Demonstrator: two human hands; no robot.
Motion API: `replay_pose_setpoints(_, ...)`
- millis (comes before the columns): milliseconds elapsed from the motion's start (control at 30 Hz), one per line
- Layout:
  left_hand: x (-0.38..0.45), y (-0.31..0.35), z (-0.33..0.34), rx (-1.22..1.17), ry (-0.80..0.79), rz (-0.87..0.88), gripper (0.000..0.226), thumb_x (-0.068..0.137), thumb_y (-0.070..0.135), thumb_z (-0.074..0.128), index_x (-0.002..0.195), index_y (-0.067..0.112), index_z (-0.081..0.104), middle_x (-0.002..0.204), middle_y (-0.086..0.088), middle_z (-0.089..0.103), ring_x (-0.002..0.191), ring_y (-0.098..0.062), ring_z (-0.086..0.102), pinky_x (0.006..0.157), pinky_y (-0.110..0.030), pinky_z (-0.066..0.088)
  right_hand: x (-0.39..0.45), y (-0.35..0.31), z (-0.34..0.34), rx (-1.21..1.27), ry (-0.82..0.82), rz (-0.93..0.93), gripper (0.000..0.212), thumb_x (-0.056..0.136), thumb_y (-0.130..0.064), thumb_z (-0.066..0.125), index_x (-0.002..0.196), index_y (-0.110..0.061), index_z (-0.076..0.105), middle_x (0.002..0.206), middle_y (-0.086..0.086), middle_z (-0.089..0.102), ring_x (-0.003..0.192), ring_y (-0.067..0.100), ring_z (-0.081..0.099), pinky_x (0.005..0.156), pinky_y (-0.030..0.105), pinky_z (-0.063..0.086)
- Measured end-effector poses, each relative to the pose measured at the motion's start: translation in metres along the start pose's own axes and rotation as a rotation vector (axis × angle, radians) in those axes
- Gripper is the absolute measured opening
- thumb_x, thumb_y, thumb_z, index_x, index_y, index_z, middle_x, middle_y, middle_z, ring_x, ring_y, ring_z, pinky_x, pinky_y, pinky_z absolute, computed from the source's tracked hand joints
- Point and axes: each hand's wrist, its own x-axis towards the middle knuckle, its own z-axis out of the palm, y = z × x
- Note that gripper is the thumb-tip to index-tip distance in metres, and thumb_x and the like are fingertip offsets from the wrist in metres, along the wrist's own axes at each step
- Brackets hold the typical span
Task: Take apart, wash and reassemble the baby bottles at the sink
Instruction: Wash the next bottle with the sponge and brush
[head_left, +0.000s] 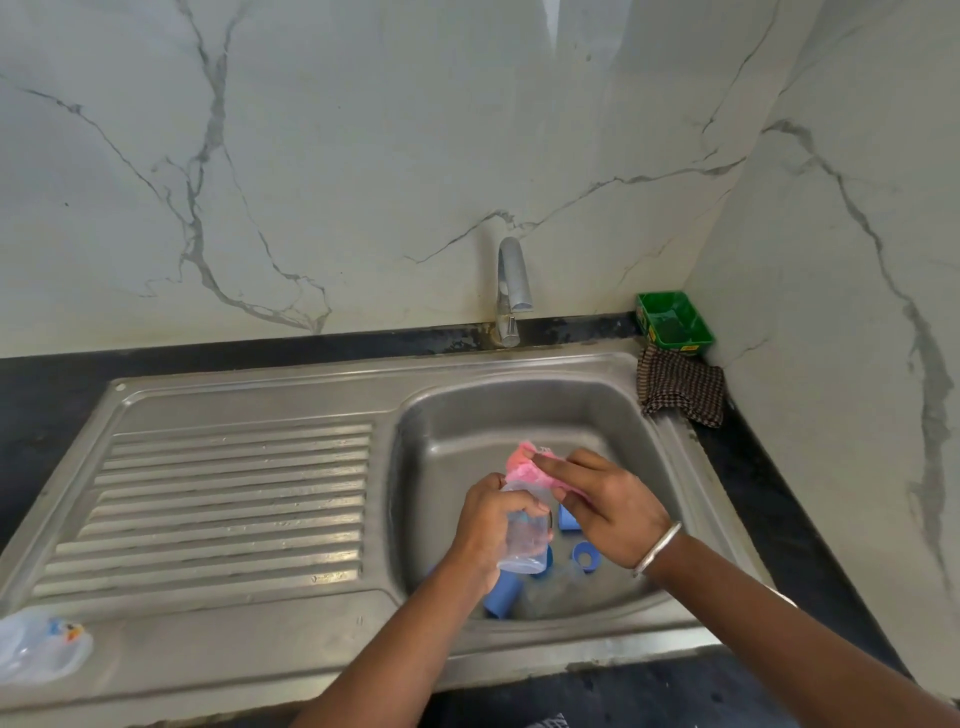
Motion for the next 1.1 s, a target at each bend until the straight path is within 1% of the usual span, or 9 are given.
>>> replay_pose_setpoints(267, 0.004, -0.015, 0.021, -0.196, -0.101, -0.086, 0.046, 0.056, 0.010, 0.070, 0.101, 0.000, 0.064, 0.091, -0.018, 0.055, 0.078, -0.032, 0.057, 0.063, -0.034, 0.051, -0.019, 0.030, -0.016, 0.058, 0.002, -0.004, 0.064, 0.093, -0.017, 0.054, 0.144, -0.051, 0.035, 0.100, -0.011, 0.051, 0.077, 0.015, 0.059, 0.062, 0.038, 0.054)
replay_pose_setpoints(400, 0.006, -0.019, 0.025, -0.073, -0.115, -0.006, 0.055, 0.066, 0.015, 0.069, 0.120, 0.005, 0.065, 0.098, -0.013, 0.065, 0.090, -0.027, 0.063, 0.071, -0.039, 0.054, -0.018, 0.031, -0.019, 0.053, -0.003, -0.007, 0.061, 0.093, -0.020, 0.048, 0.145, -0.050, 0.034, 0.099, -0.013, 0.049, 0.073, 0.012, 0.057, 0.060, 0.037, 0.054)
replay_pose_setpoints(500, 0.002, -0.016, 0.038, -0.029, -0.097, 0.020, 0.044, 0.064, 0.011, 0.064, 0.108, 0.007, 0.067, 0.086, -0.010, 0.066, 0.075, -0.020, 0.065, 0.065, -0.037, 0.054, -0.015, 0.027, -0.020, 0.003, -0.031, -0.042, 0.065, 0.093, -0.020, 0.048, 0.143, -0.057, 0.030, 0.100, -0.015, 0.047, 0.073, 0.013, 0.058, 0.057, 0.037, 0.053)
replay_pose_setpoints(600, 0.000, -0.014, 0.047, 0.014, -0.027, 0.083, 0.029, 0.063, 0.006, 0.071, 0.093, 0.006, 0.072, 0.079, -0.014, 0.061, 0.067, -0.024, 0.061, 0.060, -0.034, 0.052, -0.014, 0.032, -0.025, 0.010, 0.001, -0.055, 0.063, 0.093, -0.019, 0.050, 0.142, -0.055, 0.034, 0.105, -0.015, 0.049, 0.078, 0.012, 0.060, 0.057, 0.036, 0.053)
replay_pose_setpoints(700, -0.002, -0.009, 0.048, -0.006, -0.020, 0.051, 0.037, 0.062, 0.009, 0.075, 0.096, -0.004, 0.067, 0.079, -0.020, 0.054, 0.062, -0.030, 0.056, 0.060, -0.034, 0.047, -0.021, 0.043, -0.032, 0.072, 0.020, -0.056, 0.053, 0.096, -0.024, 0.050, 0.141, -0.050, 0.040, 0.104, -0.014, 0.050, 0.076, 0.006, 0.056, 0.063, 0.035, 0.054)
replay_pose_setpoints(800, -0.004, -0.006, 0.043, -0.053, -0.009, 0.016, 0.049, 0.058, 0.012, 0.076, 0.102, -0.003, 0.062, 0.084, -0.020, 0.055, 0.068, -0.034, 0.059, 0.061, -0.036, 0.049, -0.027, 0.050, -0.033, 0.083, 0.019, -0.052, 0.047, 0.097, -0.029, 0.047, 0.141, -0.047, 0.043, 0.101, -0.016, 0.049, 0.074, -0.002, 0.049, 0.065, 0.033, 0.053)
replay_pose_setpoints(933, -0.004, -0.004, 0.035, 0.028, 0.057, 0.020, 0.052, 0.063, 0.019, 0.074, 0.112, 0.005, 0.063, 0.100, -0.019, 0.068, 0.087, -0.036, 0.069, 0.076, -0.057, 0.054, -0.019, 0.043, -0.031, 0.082, 0.023, -0.039, 0.053, 0.095, -0.024, 0.049, 0.142, -0.047, 0.043, 0.099, -0.021, 0.045, 0.071, -0.001, 0.046, 0.064, 0.033, 0.053)
replay_pose_setpoints(1033, -0.004, 0.001, 0.036, 0.058, 0.041, 0.030, 0.029, 0.062, 0.025, 0.065, 0.088, 0.020, 0.076, 0.093, -0.010, 0.070, 0.086, -0.028, 0.066, 0.073, -0.044, 0.054, -0.006, 0.030, -0.030, 0.063, 0.013, -0.069, 0.058, 0.094, -0.021, 0.050, 0.143, -0.051, 0.038, 0.101, -0.016, 0.048, 0.074, 0.006, 0.053, 0.060, 0.033, 0.052)
replay_pose_setpoints(1100, -0.004, 0.003, 0.038, 0.042, 0.052, 0.012, 0.035, 0.059, 0.025, 0.066, 0.092, 0.017, 0.074, 0.088, -0.009, 0.067, 0.080, -0.026, 0.063, 0.067, -0.039, 0.052, 0.001, 0.023, -0.029, 0.062, 0.005, -0.088, 0.063, 0.093, -0.018, 0.050, 0.143, -0.053, 0.035, 0.103, -0.015, 0.049, 0.077, 0.010, 0.056, 0.058, 0.032, 0.051)
